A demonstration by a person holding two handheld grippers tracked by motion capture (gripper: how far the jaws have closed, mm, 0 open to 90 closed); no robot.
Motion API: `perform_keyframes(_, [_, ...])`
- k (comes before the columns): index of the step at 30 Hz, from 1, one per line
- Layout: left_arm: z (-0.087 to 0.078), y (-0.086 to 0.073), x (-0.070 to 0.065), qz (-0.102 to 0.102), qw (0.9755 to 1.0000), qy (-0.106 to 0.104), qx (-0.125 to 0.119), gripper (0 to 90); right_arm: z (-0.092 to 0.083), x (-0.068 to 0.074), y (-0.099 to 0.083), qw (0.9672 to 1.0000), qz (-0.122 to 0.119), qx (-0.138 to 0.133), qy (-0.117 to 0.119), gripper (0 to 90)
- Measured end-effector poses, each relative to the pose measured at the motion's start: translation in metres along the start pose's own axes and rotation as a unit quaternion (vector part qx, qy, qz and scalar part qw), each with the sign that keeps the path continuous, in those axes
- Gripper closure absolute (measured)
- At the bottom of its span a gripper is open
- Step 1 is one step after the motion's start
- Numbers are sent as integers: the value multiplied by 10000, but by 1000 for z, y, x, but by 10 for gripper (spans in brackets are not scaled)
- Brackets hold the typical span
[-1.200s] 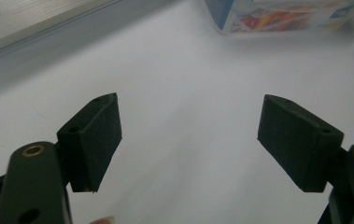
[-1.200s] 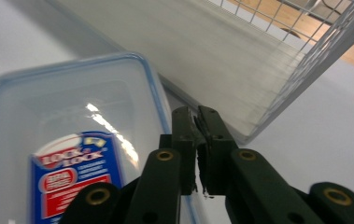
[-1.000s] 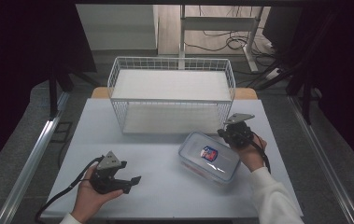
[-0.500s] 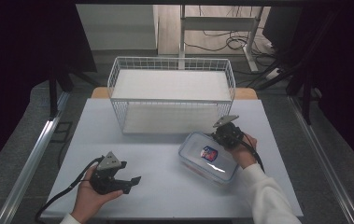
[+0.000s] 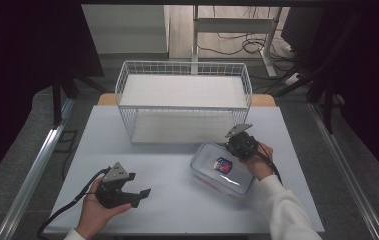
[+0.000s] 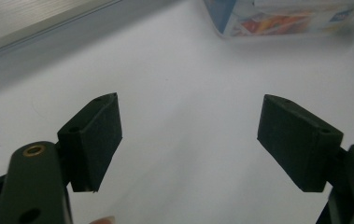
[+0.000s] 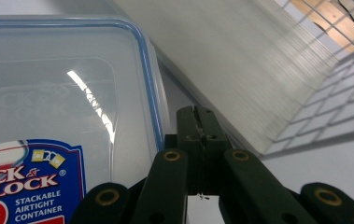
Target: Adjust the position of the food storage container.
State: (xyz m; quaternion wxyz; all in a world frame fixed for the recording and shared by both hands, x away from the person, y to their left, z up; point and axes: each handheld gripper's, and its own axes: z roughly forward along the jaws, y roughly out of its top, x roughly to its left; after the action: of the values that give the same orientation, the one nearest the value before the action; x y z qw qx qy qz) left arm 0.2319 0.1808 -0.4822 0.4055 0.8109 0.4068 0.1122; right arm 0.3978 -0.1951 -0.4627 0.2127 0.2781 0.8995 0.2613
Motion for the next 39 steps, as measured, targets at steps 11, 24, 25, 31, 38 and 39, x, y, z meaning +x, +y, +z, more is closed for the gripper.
perform_keyframes(11, [-1, -1, 2, -20, 10000, -18, 13, 219, 3, 33, 17, 9975, -521, -30, 479, 892])
perform_keyframes(24, [-2, -2, 5, -65, 10000, -5, 7, 219, 5, 71, 32, 9894, -1060, -55, 990, 892])
perform_keyframes(25, [-2, -2, 5, -73, 10000, -6, 4, 219, 5, 75, 33, 9884, -1088, -69, 1056, 892])
perform_keyframes(31, [-1, -2, 5, -78, 10000, -5, 14, 219, 5, 79, 34, 9868, -1161, -86, 1124, 891])
perform_keyframes(38, [-2, -4, 6, -133, 9999, 0, 33, 219, -19, 69, 32, 9905, -914, -398, 941, 890])
perform_keyframes(39, [-2, -4, 5, -121, 9999, -22, 22, 219, -27, 66, 28, 9913, -791, -489, 933, 890])
